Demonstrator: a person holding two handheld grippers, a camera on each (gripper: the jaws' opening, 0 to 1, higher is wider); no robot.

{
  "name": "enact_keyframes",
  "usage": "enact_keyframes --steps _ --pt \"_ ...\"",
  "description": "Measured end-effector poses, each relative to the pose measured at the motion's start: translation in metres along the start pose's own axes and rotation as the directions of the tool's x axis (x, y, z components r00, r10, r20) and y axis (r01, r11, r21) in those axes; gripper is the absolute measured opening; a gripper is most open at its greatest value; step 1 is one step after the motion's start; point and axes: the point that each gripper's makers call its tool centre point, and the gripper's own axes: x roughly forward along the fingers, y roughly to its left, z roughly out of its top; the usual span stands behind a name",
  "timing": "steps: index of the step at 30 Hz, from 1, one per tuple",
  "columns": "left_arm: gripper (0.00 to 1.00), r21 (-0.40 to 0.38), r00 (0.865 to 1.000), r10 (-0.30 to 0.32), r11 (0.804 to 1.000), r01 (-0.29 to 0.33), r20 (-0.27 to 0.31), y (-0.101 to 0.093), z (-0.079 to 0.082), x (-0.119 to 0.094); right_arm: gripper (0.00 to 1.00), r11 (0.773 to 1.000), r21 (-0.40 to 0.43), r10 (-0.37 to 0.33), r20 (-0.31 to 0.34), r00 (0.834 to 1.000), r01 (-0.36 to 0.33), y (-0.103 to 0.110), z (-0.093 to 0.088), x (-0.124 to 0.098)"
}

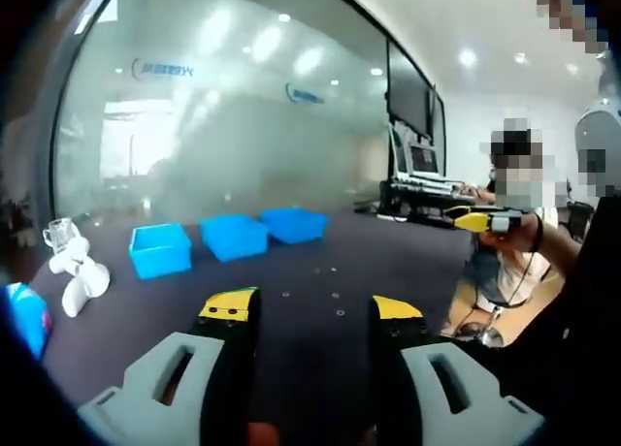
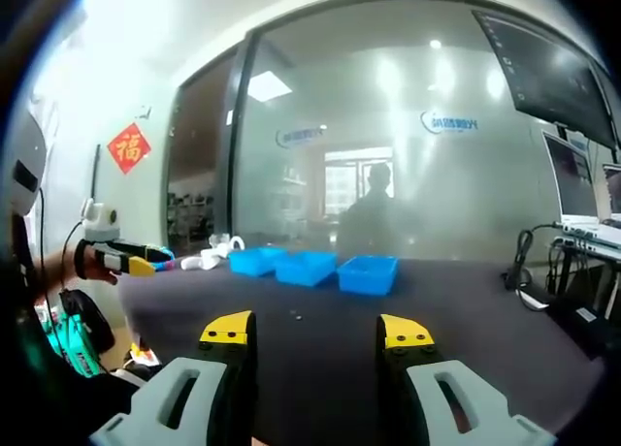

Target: Sort the screws, nuts, and washers into the corresponding bins

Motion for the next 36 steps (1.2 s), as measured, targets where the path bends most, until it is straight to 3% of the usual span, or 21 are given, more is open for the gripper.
enact_keyframes --steps 12,22,29,36 --pt "0.43 0.037 0.993 -0.086 0.995 0.090 -0.084 -0.008 0.009 0.036 0.45 1.000 0.012 -0.003 0.001 1.000 0.003 -0.004 -0.004 -0.003" --pt "0.43 0.068 0.976 -0.158 0.983 0.170 -0.147 -0.019 0.017 0.074 0.45 0.999 0.027 -0.018 -0.004 1.000 0.018 -0.012 -0.010 -0.007" --pt "0.43 0.111 0.958 -0.207 0.966 0.232 -0.199 -0.030 0.015 0.099 0.45 1.000 0.024 -0.019 -0.007 1.000 0.020 -0.014 -0.010 -0.007" --pt "0.43 0.149 0.931 -0.261 0.941 0.304 -0.254 -0.048 0.008 0.122 0.45 1.000 0.023 -0.019 -0.004 1.000 0.019 -0.013 -0.009 -0.007"
